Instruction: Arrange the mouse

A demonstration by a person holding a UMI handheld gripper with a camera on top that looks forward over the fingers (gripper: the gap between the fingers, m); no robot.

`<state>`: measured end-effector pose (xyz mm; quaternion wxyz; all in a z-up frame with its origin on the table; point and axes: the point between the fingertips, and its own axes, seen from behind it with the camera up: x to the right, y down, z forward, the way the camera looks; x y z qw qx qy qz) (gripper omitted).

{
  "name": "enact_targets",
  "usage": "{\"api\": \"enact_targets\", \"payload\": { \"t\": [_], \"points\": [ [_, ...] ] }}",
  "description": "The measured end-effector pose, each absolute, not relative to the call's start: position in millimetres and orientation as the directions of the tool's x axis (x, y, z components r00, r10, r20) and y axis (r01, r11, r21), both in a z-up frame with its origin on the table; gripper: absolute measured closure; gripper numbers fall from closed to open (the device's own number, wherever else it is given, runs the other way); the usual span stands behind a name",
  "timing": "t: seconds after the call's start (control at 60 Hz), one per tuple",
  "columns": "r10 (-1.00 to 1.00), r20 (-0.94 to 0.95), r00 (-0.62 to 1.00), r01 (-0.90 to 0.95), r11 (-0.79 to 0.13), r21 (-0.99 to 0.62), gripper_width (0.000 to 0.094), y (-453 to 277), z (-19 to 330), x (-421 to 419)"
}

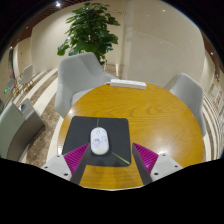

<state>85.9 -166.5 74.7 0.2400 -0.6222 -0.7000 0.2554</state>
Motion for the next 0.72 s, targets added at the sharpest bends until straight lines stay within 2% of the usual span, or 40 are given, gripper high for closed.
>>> {"api": "enact_targets", "payload": {
  "t": [0.183,0.333,0.45,0.717],
  "points": [
    [0.998,0.013,-0.062,0.781,0.057,-0.622,0.0075,-125.4,120.9,161.1],
    [1.0,0.017,-0.009,0.801,0.017,-0.599,0.0075,-96.8,133.2,206.0],
    [0.998,0.017,0.054,0.808,-0.034,-0.588,0.0076,-77.1,130.5,222.1],
    [0.997,0.024,0.068,0.816,-0.042,-0.576,0.0071,-58.0,118.1,230.9]
  ]
}}
